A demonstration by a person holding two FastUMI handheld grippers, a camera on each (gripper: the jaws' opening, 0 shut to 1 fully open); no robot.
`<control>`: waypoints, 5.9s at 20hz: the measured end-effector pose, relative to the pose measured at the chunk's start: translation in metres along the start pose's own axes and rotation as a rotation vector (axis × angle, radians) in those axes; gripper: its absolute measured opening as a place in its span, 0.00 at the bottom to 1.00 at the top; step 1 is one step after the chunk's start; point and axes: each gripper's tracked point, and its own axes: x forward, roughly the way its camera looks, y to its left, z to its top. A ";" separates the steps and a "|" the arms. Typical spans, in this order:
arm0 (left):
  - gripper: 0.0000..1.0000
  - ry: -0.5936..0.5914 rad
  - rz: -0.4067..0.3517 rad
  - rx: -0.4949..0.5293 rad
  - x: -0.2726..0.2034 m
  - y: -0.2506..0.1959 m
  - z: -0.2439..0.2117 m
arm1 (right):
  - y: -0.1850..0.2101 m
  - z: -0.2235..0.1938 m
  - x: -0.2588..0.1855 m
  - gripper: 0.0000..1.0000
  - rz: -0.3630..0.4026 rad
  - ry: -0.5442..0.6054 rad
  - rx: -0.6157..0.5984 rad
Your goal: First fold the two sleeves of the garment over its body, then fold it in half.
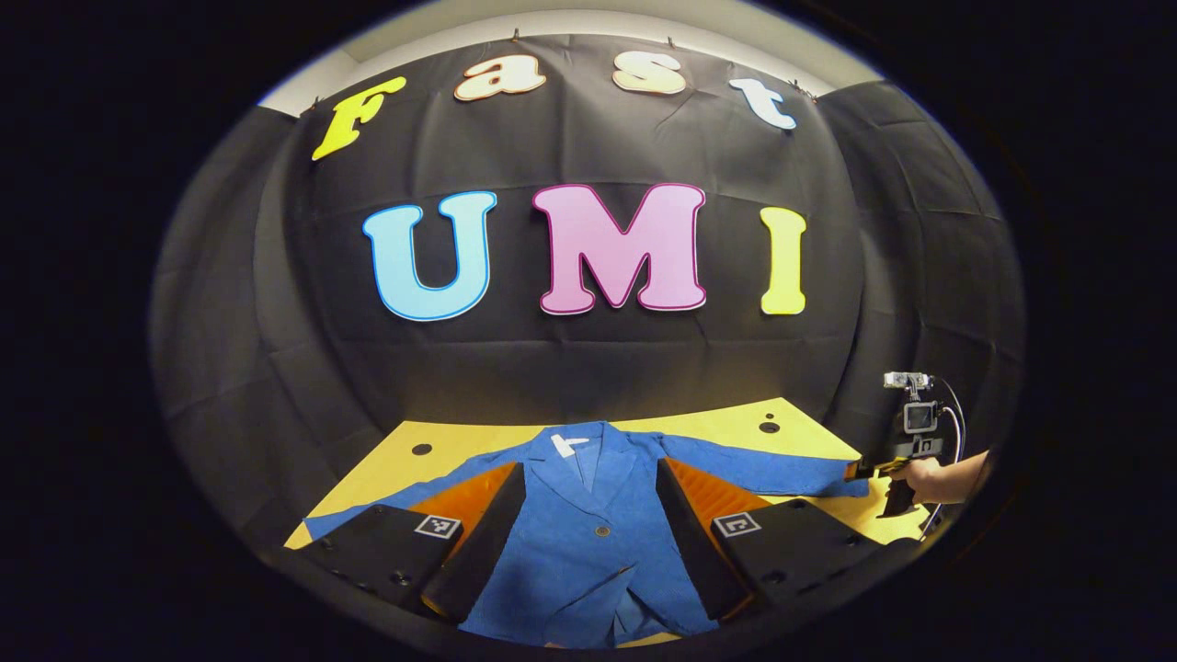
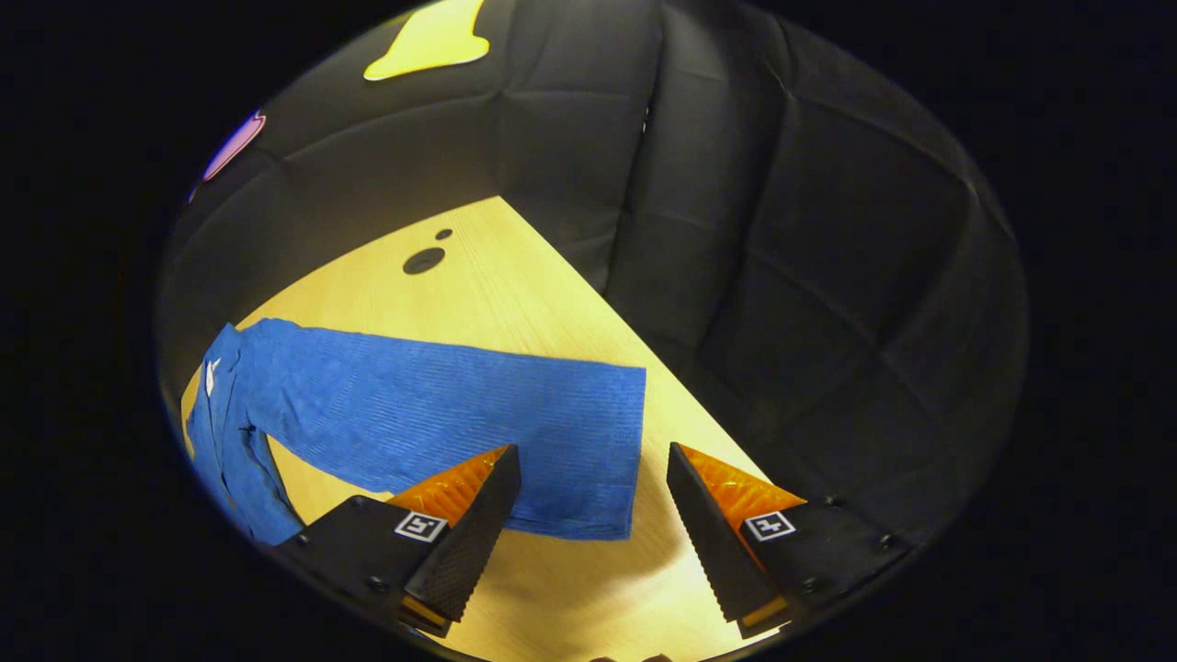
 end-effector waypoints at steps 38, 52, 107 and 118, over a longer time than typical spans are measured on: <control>0.82 0.046 0.327 -0.200 -0.096 0.145 -0.053 | 0.430 -0.017 -0.198 0.00 0.726 -0.019 -0.174; 0.84 0.201 0.404 -0.352 -0.131 0.209 -0.133 | 0.575 -0.160 -0.244 0.67 0.984 0.271 0.102; 0.00 0.583 0.499 -0.697 0.084 0.439 -0.303 | 0.165 0.006 -0.472 0.98 0.434 -0.780 -0.296; 0.00 0.262 0.140 -0.508 0.169 0.245 -0.114 | 0.140 0.014 -0.435 0.98 0.410 -0.745 -0.257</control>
